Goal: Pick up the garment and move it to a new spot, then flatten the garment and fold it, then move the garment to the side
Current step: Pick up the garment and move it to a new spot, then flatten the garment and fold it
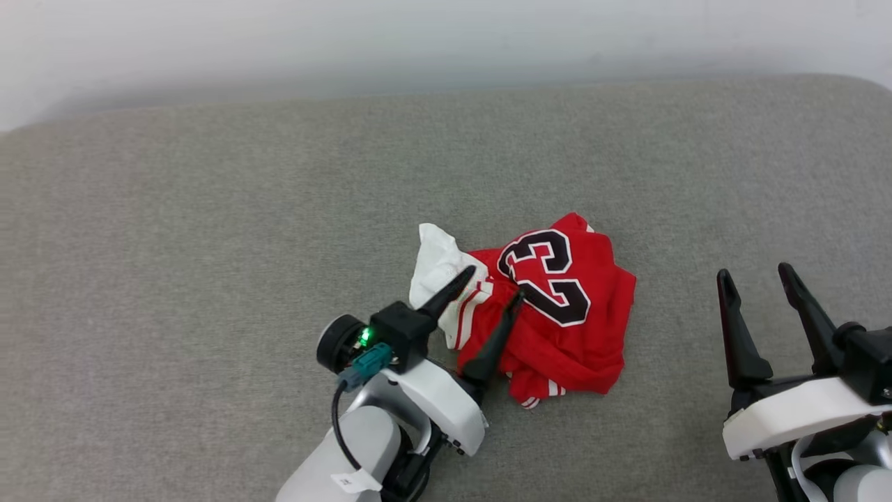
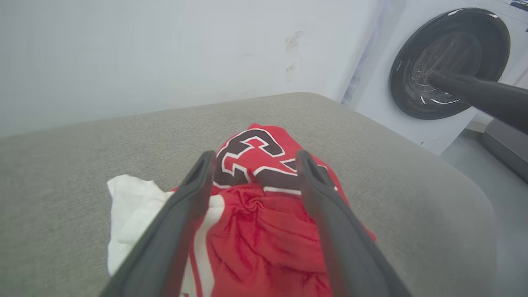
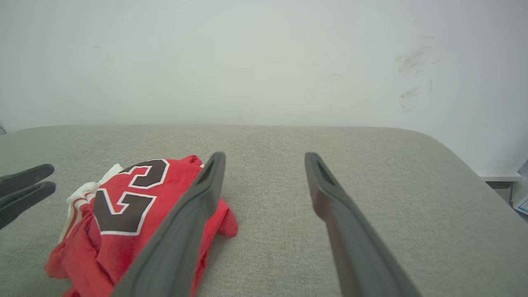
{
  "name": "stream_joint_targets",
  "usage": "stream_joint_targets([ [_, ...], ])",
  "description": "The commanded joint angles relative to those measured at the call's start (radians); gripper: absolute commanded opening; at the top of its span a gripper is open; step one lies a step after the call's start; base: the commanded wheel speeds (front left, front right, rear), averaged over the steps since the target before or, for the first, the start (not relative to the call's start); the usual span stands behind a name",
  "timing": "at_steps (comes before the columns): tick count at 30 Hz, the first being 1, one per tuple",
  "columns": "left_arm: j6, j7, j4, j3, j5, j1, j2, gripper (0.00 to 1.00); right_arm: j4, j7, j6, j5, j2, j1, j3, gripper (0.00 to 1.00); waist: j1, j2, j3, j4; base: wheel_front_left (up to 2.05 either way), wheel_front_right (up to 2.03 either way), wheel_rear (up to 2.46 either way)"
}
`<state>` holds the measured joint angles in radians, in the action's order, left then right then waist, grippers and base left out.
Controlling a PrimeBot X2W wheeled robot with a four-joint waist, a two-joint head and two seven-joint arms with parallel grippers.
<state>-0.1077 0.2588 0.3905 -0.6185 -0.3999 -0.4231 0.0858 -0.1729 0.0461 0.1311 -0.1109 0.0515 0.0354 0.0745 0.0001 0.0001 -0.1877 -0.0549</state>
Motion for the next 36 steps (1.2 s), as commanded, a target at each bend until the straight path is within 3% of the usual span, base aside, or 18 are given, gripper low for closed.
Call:
stream_joint_targets([
  [1,0.017,0.007,-0.024,0.027,0.009,0.024,0.003,1.0,0.007,0.003,-0.001,0.001,-0.002,-0.017,0.001,1.0,-0.0001,-0.0001,0.027,0.024,0.0,0.0,0.0],
  [10,0.106,0.006,-0.15,0.24,0.035,0.134,0.02,1.0,0.026,0.013,-0.001,-0.011,-0.002,-0.049,-0.006,1.0,-0.0001,-0.0001,0.086,0.054,0.0,0.0,0.0],
  [21,0.143,0.007,-0.18,0.417,0.088,0.279,0.086,1.0,0.024,0.022,-0.001,-0.013,-0.002,-0.095,-0.008,1.0,-0.0001,-0.0001,0.162,0.078,0.0,0.0,0.0],
  [36,0.124,0.007,-0.157,0.426,0.098,0.357,0.105,1.0,-0.003,0.038,-0.001,-0.014,-0.002,-0.143,-0.007,1.0,-0.0001,-0.0001,0.204,0.084,0.0,0.0,0.0],
])
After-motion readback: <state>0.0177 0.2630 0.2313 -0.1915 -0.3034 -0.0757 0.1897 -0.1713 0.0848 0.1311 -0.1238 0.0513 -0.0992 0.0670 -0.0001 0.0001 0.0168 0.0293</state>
